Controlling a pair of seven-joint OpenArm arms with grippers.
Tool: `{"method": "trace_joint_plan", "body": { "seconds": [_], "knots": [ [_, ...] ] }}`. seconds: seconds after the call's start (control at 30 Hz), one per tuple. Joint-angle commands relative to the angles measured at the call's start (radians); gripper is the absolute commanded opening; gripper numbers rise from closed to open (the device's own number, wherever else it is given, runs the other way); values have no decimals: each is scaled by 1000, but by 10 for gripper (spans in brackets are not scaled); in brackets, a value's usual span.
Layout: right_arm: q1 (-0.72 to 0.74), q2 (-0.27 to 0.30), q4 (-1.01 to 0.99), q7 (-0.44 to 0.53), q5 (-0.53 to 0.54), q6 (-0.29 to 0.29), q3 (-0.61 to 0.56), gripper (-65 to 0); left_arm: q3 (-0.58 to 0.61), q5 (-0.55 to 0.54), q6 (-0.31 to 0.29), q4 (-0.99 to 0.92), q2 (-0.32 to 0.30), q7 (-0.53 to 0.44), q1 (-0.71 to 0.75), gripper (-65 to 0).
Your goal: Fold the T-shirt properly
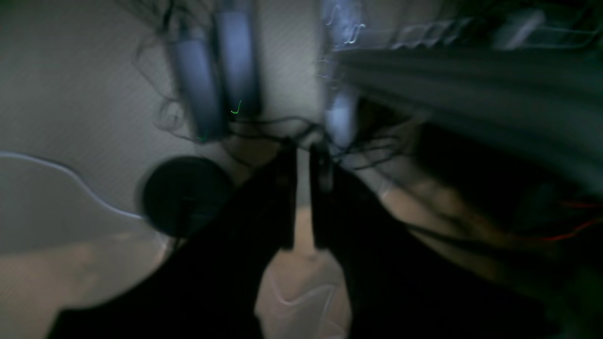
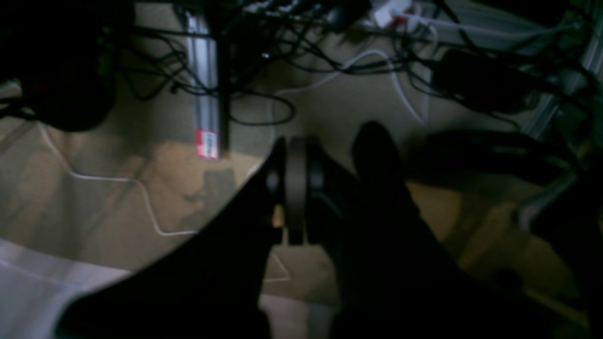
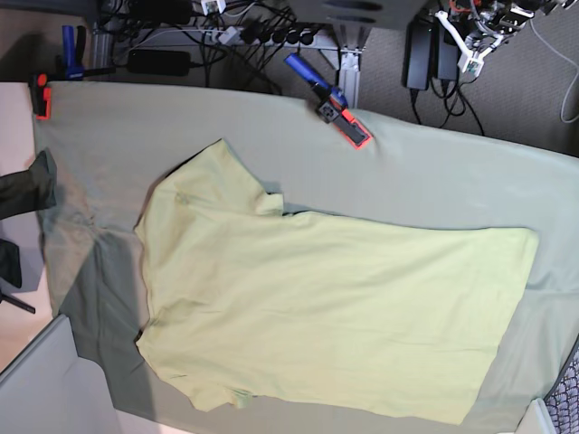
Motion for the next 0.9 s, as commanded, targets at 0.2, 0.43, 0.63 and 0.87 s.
{"method": "trace_joint_plan", "body": {
  "seconds": [0.2,0.43,0.63,0.87],
  "knots": [
    [-219,127,321,2,132,37,0,-650,-278,-14,-154,334,-68,70,204,-605],
    [-452,225,699,-12,267,41,42,-650,-437,-147,-175,754,-133,144,451,-605],
    [-556,227,1018,-187,517,41,194,-650,-569,-151,-175,1138,-175,161,653,-605],
    [-480,222,1204,-281,690,40,352,-603,-665,-195,-175,1449,-175,381,717,-604]
  ]
}}
